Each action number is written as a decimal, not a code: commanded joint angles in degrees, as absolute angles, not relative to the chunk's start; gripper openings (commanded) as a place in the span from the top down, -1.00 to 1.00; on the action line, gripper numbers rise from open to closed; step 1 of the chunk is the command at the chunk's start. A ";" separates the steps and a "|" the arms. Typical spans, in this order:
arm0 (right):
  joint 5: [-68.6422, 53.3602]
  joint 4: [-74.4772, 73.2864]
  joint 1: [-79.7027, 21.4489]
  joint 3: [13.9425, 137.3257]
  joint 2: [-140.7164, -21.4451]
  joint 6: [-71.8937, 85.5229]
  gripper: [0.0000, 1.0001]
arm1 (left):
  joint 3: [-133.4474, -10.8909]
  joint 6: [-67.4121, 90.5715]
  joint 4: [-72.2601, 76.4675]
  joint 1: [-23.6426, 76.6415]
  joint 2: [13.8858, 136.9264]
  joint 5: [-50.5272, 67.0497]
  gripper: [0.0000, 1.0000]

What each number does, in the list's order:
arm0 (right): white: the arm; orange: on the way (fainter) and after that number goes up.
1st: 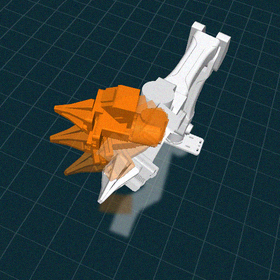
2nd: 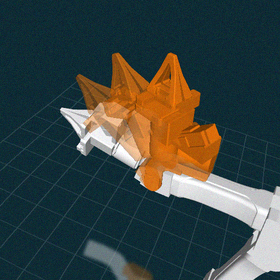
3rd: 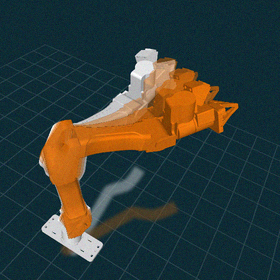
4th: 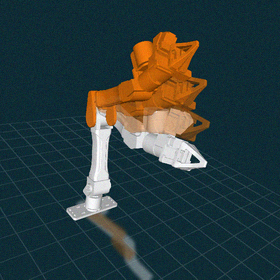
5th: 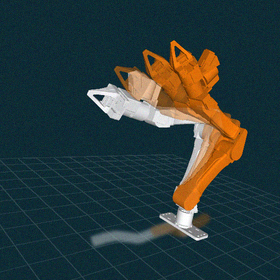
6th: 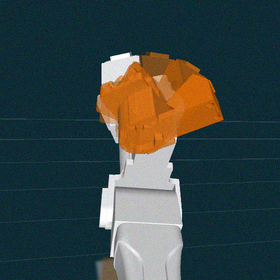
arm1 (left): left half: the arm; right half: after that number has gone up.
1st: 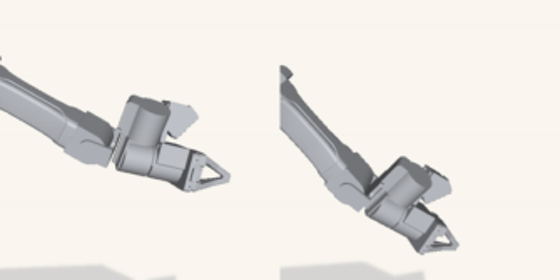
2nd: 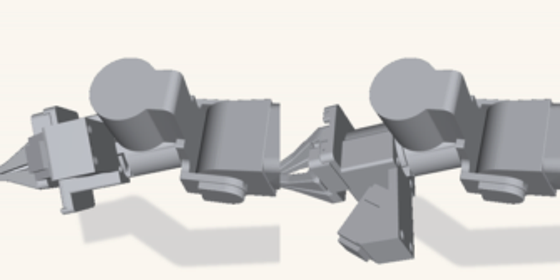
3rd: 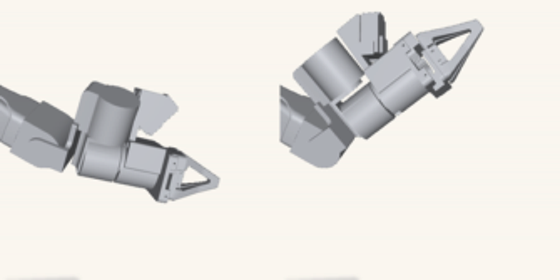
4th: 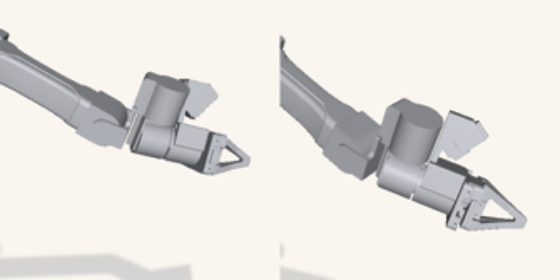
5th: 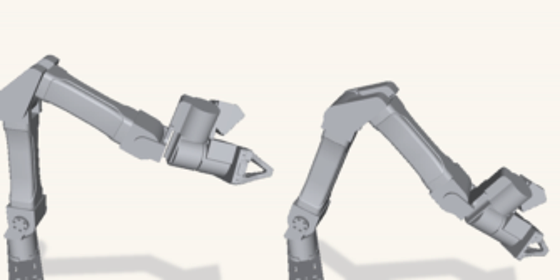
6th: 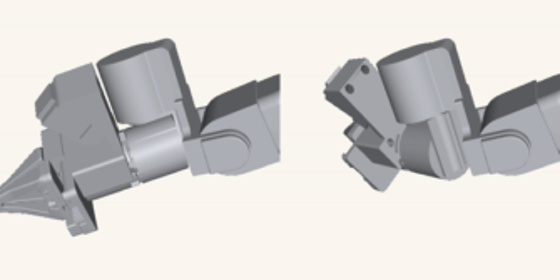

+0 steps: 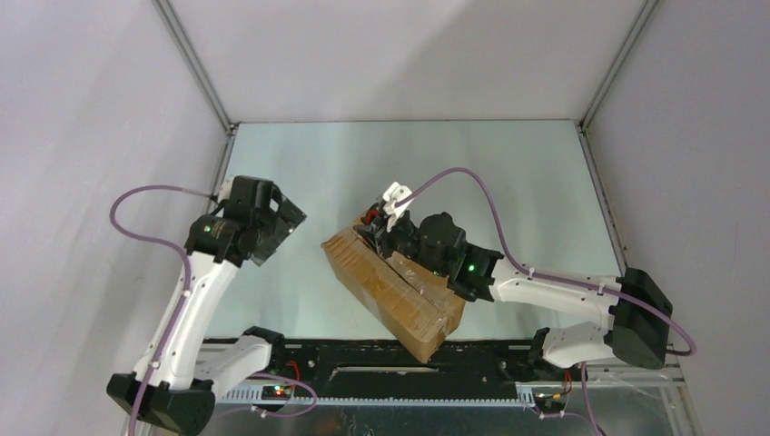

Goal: Unpack the express box
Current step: Cut the express box at the center of the board.

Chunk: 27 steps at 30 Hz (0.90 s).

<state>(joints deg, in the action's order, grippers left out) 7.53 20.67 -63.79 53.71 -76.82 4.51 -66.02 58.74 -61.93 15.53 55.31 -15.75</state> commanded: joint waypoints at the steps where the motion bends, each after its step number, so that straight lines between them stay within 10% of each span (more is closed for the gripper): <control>1: 5.21 21.79 -64.80 52.79 -75.56 4.77 1.00 | -69.70 53.95 -68.42 15.52 59.52 -6.76 -0.99; 27: 4.35 24.35 -65.94 51.77 -76.34 3.36 1.00 | -80.47 64.66 -66.18 29.03 72.21 0.61 -0.99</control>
